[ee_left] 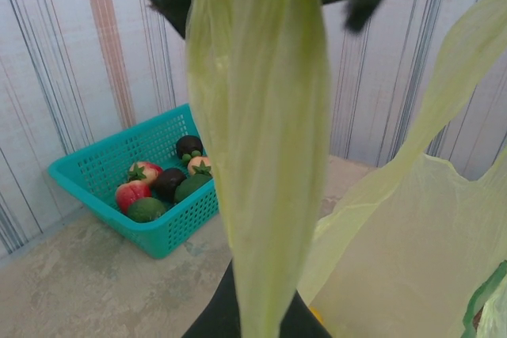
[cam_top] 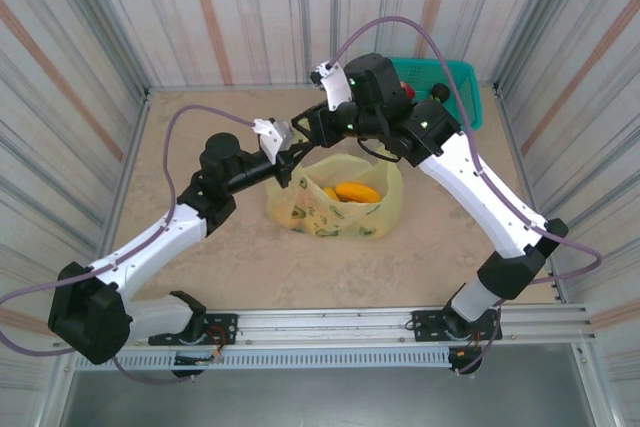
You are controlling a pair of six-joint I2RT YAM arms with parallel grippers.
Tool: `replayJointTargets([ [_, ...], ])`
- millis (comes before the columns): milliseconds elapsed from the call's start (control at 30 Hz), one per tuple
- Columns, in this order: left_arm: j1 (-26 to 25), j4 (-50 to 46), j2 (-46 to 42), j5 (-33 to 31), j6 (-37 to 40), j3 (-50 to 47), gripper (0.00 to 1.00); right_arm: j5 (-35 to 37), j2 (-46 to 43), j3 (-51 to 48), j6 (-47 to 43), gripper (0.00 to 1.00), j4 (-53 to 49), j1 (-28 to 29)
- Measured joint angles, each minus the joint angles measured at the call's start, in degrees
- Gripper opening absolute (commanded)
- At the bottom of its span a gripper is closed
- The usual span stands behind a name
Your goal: Place the fake fruits into the plastic bag and tie a complex knot
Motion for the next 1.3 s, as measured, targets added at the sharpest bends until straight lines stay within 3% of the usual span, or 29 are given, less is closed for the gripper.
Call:
replayJointTargets([
  [267,-0.2,-0.5,0.0,0.0,-0.7,0.7,0.04,-2.1,0.5,-0.4,-0.1,0.09,1.6,0.3],
  [333,-0.2,-0.9,0.0,0.0,-1.1,1.0,0.09,-2.8,0.5,-1.0,0.0,0.03,2.4,0.3],
  [567,-0.3,-4.1,-1.7,-0.2,-1.0,1.0,0.72,-6.3,0.5,-1.6,0.0,0.0,5.0,-0.7],
  [633,-0.4,-6.0,-3.9,-1.5,-0.5,1.0,0.78,-7.8,0.5,-1.6,-0.1,0.0,5.3,-1.7],
  [867,2.6,-8.2,-11.6,-0.8,1.2,0.8,0.8,-16.6,-0.5,-2.2,-1.5,0.0,7.3,-4.6],
  [1000,5.6,-7.4,-10.6,2.1,0.9,0.3,0.79,-22.1,-2.8,-5.0,-1.9,0.0,9.0,-5.6],
  [1300,5.5,-2.8,-4.9,12.6,-0.5,0.3,0.72,-34.4,-5.8,-13.3,-0.9,0.0,14.8,-7.0],
])
